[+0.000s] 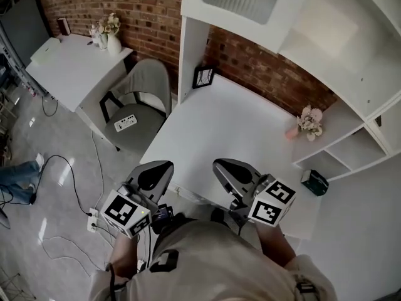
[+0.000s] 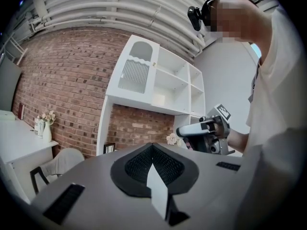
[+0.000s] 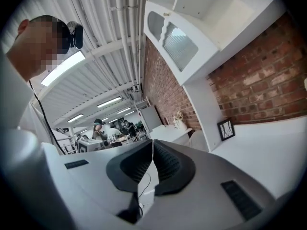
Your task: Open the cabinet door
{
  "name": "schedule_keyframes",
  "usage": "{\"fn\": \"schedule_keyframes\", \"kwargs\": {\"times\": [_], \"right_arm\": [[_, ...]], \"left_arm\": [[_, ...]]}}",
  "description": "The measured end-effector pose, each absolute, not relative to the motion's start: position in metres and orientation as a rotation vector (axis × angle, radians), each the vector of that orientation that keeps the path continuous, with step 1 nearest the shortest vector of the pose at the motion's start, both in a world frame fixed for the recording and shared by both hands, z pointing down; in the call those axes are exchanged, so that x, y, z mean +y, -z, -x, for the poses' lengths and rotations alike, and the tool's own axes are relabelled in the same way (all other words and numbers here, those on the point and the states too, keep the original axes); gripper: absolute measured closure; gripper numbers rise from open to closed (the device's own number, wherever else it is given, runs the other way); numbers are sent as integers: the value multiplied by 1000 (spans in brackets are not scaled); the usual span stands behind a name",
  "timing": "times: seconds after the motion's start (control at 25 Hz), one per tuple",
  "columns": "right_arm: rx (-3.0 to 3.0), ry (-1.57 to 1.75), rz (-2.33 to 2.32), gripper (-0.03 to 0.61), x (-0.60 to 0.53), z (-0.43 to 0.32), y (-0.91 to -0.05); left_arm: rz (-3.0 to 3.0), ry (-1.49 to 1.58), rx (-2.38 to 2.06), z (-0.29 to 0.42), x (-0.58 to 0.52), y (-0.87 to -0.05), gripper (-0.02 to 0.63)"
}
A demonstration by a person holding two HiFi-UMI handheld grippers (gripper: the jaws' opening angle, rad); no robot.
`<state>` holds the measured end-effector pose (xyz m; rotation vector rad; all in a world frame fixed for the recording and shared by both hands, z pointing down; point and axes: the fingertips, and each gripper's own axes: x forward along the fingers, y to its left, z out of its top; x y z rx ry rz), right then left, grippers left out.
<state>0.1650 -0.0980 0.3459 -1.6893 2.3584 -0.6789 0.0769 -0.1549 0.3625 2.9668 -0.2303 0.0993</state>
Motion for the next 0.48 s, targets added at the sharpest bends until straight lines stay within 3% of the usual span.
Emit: {"fn": "schedule_keyframes", "kwargs": {"times": [0.48], "right_arm": [[2161, 155, 2056, 551, -163, -347, -225]], "left_arm": [[-2998, -165, -311, -124, -145, -343, 597]]}}
